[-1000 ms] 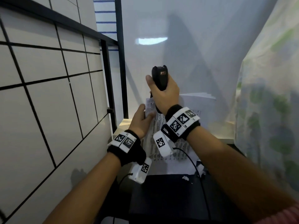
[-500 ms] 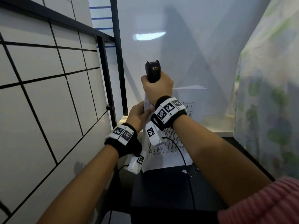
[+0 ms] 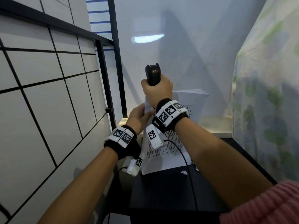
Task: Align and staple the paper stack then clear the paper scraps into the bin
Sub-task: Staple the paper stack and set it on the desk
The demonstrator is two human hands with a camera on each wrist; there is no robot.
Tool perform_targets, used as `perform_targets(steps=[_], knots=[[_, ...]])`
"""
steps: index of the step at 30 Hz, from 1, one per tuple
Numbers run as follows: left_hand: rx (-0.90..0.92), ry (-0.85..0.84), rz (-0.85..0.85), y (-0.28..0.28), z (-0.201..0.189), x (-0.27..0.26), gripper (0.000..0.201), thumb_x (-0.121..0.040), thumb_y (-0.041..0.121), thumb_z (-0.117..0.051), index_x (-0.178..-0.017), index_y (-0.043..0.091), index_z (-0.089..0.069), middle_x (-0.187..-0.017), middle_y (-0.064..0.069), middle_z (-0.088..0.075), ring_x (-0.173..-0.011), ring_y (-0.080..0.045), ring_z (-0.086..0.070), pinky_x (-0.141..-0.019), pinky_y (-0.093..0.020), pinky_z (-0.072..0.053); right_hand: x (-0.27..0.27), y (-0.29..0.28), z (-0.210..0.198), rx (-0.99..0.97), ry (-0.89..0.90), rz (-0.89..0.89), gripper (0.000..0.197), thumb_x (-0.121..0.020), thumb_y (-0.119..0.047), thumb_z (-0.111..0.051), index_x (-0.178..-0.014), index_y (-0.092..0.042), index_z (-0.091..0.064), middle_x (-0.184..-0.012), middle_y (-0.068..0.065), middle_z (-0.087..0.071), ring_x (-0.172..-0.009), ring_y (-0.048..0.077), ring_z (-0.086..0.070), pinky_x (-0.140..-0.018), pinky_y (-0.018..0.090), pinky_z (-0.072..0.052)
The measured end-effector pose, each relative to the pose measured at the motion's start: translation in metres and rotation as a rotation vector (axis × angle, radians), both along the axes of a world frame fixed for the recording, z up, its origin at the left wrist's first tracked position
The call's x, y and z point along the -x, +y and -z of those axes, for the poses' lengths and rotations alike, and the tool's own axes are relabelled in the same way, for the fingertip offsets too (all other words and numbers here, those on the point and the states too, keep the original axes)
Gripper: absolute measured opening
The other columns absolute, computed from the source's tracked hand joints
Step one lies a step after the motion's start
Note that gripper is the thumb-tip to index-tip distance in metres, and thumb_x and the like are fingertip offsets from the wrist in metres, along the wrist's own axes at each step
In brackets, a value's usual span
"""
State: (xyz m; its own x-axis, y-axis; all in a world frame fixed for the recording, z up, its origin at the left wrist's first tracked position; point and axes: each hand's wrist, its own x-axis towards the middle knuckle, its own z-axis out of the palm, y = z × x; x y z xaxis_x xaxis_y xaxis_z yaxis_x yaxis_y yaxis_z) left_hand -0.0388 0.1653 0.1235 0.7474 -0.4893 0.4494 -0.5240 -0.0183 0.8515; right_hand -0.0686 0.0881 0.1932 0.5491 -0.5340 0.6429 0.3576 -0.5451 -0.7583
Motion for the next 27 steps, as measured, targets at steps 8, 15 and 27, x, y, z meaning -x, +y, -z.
perform_targets(steps=[8, 15, 27], knots=[[0.017, 0.014, -0.034, -0.002, -0.007, 0.000, 0.019, -0.094, 0.010, -0.051, -0.109, -0.001, -0.058, -0.101, -0.015, -0.064, -0.089, -0.024, -0.059, -0.088, -0.044, -0.050, 0.001, -0.002, -0.007, -0.061, -0.007, -0.017, 0.030, -0.079, -0.023, -0.062, -0.056, -0.024, -0.042, -0.052, -0.006, -0.046, -0.051, 0.013, -0.047, -0.052, 0.026, -0.046], [-0.064, -0.012, -0.051, -0.001, -0.005, -0.001, 0.016, -0.096, 0.012, -0.049, -0.108, 0.007, -0.059, -0.105, -0.015, -0.067, -0.090, -0.025, -0.065, -0.091, -0.048, -0.053, 0.035, -0.046, -0.032, -0.505, -0.231, -0.062, 0.021, -0.080, -0.036, -0.062, -0.067, -0.022, -0.053, -0.069, 0.000, -0.056, -0.069, 0.019, -0.056, -0.072, 0.031, -0.048], [-0.012, -0.002, -0.182, -0.011, -0.012, 0.007, 0.029, -0.097, 0.010, -0.048, -0.121, 0.000, -0.059, -0.116, -0.015, -0.065, -0.104, -0.022, -0.061, -0.099, -0.036, -0.048, 0.146, -0.178, 0.069, -0.267, 0.376, 0.142, 0.025, -0.090, -0.029, -0.055, -0.107, -0.015, -0.043, -0.088, 0.000, -0.052, -0.096, 0.026, -0.053, -0.096, 0.051, -0.047]])
